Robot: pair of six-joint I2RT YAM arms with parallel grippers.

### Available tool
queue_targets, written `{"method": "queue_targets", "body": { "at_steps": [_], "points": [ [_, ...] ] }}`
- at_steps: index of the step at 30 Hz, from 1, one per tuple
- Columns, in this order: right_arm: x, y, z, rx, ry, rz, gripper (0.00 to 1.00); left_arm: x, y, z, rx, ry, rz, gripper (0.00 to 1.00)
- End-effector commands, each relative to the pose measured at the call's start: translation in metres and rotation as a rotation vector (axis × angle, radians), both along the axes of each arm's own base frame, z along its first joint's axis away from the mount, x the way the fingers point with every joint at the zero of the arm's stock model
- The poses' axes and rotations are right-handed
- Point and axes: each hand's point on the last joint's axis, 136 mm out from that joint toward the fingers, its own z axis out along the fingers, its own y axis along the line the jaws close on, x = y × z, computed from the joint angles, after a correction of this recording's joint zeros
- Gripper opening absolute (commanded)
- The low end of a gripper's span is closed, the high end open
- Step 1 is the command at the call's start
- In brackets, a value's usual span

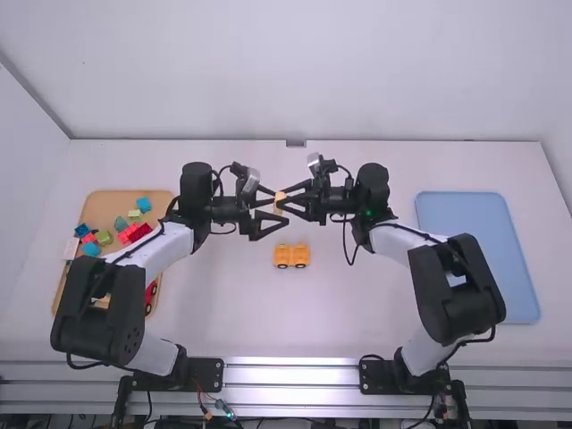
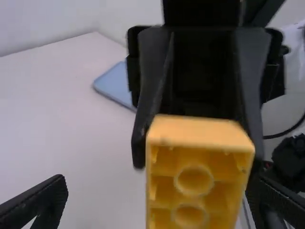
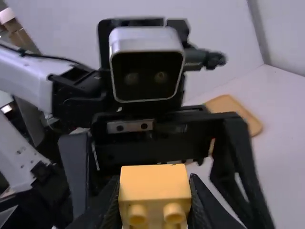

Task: Assemble lego blocks to make yellow taxi

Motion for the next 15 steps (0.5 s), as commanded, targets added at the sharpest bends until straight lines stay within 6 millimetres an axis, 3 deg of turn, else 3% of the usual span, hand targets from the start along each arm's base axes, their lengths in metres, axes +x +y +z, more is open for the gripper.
{"method": "queue_targets", "body": {
  "at_steps": [1,4,7,11,15],
  "points": [
    [0.046,-0.019,-0.004,-0.019,0.006,-0.219,0.04,0.013,0.006,-0.01,0.062,0.008,0.107,0.99],
    [0.079,-0.042,-0.028,-0.108,0.066,-0.432,0.04,0.016,0.01,-0.022,0.118,-0.003,0.136,0.99],
    [0.094,-0.067,-0.051,-0.238,0.105,-0.59,0.03,0.019,0.015,-0.031,0.166,-0.016,0.167,1.0],
    [0.095,-0.094,-0.069,-0.461,0.09,-0.737,0.03,0.031,0.024,-0.04,0.218,0.003,0.254,0.99],
    [0.083,-0.118,-0.078,-0.764,0.059,-0.802,0.03,0.045,0.037,-0.044,0.258,-0.012,0.338,0.99]
  ]
}}
